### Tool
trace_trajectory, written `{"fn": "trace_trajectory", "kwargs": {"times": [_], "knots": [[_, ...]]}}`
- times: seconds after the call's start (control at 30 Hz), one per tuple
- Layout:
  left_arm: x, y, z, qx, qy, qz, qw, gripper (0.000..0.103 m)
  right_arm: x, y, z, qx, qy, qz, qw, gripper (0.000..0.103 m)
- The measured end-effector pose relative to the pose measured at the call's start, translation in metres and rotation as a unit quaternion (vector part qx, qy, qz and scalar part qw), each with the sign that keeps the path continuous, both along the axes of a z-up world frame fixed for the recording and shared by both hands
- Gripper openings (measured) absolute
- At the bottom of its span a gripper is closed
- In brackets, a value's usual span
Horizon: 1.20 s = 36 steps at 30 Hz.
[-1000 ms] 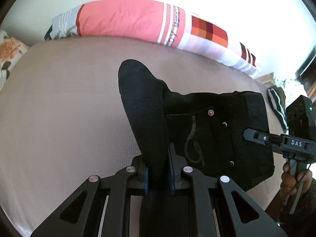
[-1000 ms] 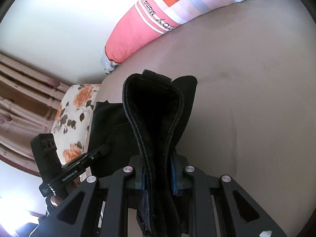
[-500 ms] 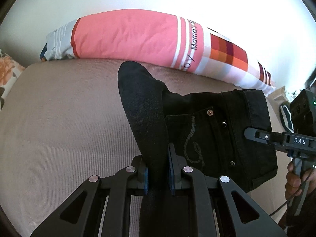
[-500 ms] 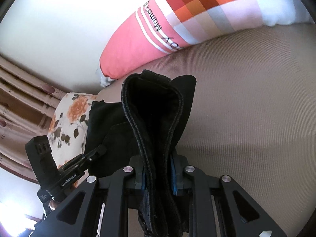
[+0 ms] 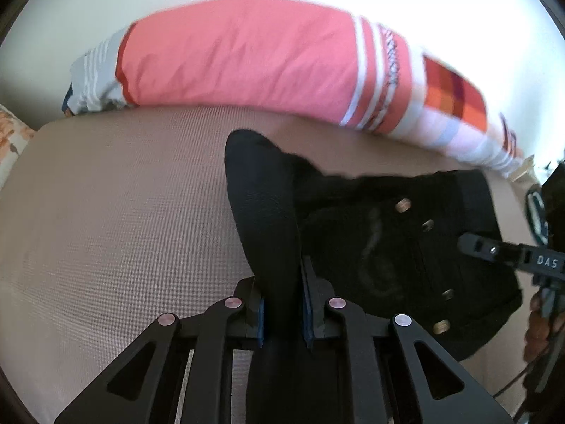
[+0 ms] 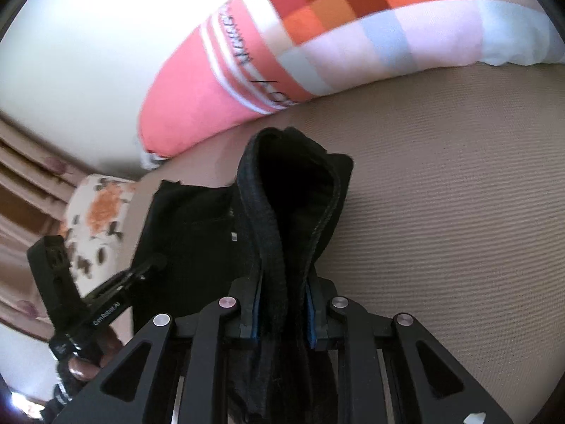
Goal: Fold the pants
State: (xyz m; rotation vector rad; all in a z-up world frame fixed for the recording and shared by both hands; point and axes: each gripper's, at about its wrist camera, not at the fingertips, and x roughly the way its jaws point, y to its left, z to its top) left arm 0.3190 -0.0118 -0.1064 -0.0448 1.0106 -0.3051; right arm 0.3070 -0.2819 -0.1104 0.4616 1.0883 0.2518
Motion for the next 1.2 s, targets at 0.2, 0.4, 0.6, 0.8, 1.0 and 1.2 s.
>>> {"fn": "trace_trajectory", "kwargs": {"times": [0.2,0.4,0.6,0.8,1.0,1.2], "knots": [[-0.003,0.010,-0.019,-0.011,-0.006,0.010,0.9999,0.043,-0.007,0.002,-0.013,-0.071,-0.004,-0.020,0.997,0.049],[-0.017,0.009,-0.009,0.024,-0.001,0.030,0.9993,0.053,-0.021,0.005,-0.010,-0.102,0.006,-0.021,0.995,0.050],[-0.058,0.013,0.007,0.075,-0.016,0.046,0.9960,0.053,-0.061,0.008,0.014,-0.123,-0.010,-0.030,0.992,0.051],[-0.115,0.023,0.035,0.085,-0.047,0.074,0.9926,0.058,-0.118,0.020,0.047,-0.150,-0.052,-0.030,0.987,0.052],[-0.176,0.024,0.062,0.097,-0.085,0.092,0.9873,0.061,-0.173,0.044,0.068,-0.184,-0.096,-0.037,0.977,0.064],[-0.220,0.018,0.079,0.103,-0.113,0.096,0.9836,0.061,-0.214,0.066,0.077,-0.186,-0.126,-0.048,0.973,0.074]]}}
